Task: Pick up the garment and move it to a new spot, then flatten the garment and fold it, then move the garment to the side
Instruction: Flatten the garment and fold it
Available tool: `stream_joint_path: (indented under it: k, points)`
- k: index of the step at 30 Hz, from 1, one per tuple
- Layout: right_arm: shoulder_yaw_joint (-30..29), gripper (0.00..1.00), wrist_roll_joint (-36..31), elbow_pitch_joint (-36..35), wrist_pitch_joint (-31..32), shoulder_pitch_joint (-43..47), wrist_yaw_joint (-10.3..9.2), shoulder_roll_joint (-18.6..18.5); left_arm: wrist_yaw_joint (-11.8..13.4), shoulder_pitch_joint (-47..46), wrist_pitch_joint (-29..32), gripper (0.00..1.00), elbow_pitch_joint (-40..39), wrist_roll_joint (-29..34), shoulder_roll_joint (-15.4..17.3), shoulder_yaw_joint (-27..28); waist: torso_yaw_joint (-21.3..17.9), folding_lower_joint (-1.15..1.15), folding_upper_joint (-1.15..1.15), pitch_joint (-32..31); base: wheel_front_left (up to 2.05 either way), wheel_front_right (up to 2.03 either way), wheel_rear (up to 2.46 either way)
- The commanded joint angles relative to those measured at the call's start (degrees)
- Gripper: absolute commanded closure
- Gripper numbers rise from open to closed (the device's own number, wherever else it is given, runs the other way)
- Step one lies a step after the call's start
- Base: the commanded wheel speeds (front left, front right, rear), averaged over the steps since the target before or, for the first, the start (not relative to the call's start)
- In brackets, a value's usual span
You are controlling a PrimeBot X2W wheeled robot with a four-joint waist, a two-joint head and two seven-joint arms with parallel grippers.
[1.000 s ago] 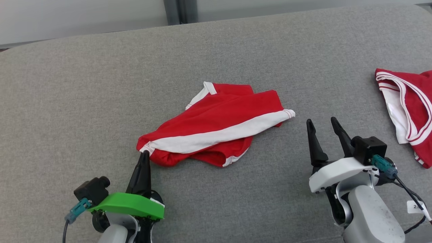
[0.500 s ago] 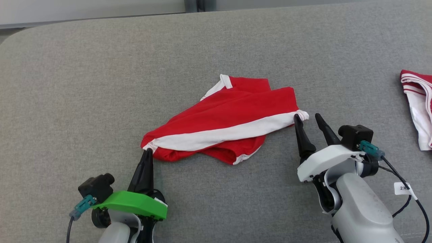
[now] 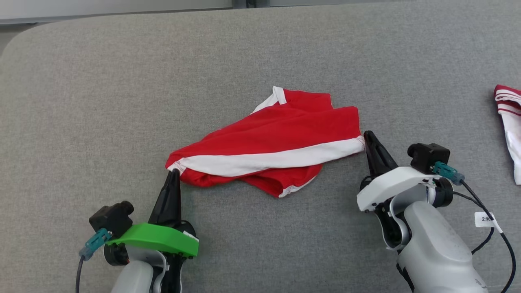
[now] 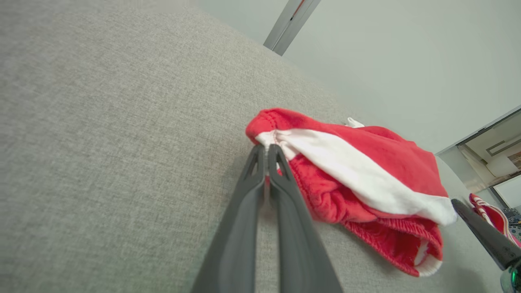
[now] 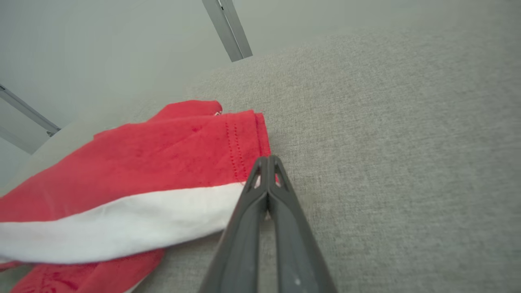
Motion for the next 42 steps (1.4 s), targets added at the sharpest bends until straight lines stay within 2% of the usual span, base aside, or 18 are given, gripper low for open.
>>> stream_joint_path:
  k: [1, 10, 11, 12, 20, 27, 33, 42]
  points:
    - [-0.2, 1.0, 0.5, -0.7, -0.1, 0.6, 0.01, -0.2, -0.2, -0.4, 0.0, 1.0, -0.5, 0.7, 0.3, 0.6, -1.0, 0.0, 0.0, -2.0, 0.0, 0.0, 0.0]
    - [-1.7, 1.0, 0.1, -5.7, -0.1, 4.9, 0.01, -0.1, -0.2, 1.8, 0.0, 1.0, -1.0, 3.5, 0.3, 2.4, -3.7, 0.0, 0.0, -9.0, 0.0, 0.0, 0.0]
    - [-1.9, 0.62, 0.0, -6.1, -0.1, 5.7, 0.01, -0.1, -0.2, 2.0, 0.0, 1.0, -0.9, 3.6, 0.3, 2.6, -3.9, 0.0, 0.0, -9.5, 0.0, 0.0, 0.0]
    - [-2.5, 0.0, -0.5, -6.9, -0.1, 6.4, 0.01, -0.2, -0.2, 2.4, 0.0, 1.0, -0.8, 4.6, 0.3, 2.1, -4.1, 0.0, 0.0, -9.9, 0.0, 0.0, 0.0]
    - [-6.0, 0.0, -3.8, -11.3, -0.1, 13.9, 0.01, -0.2, -0.2, 6.0, 0.0, 1.0, -0.2, 3.8, 0.3, 3.2, -5.1, 0.0, 0.0, -12.3, 0.0, 0.0, 0.0]
    - [-5.1, 0.0, -3.3, -11.7, -0.1, 17.5, 0.01, -0.1, -0.2, 7.5, 0.0, 1.0, -0.3, 3.6, 0.3, 3.8, -5.0, 0.0, 0.0, -12.4, 0.0, 0.0, 0.0]
    - [-2.2, 0.0, -2.5, -9.1, -0.2, 13.6, 0.01, -0.2, -0.2, 5.7, 0.0, 1.0, -0.7, 3.7, 0.3, 3.0, -3.9, 0.0, 0.0, -10.1, 0.0, 0.0, 0.0]
    - [2.0, 0.0, -0.1, 1.8, -0.1, 3.3, 0.01, -0.2, -0.2, 3.0, 0.0, 1.0, -0.9, 3.7, 0.3, 0.1, -0.1, 0.0, 0.0, -5.3, 0.0, 0.0, 0.0]
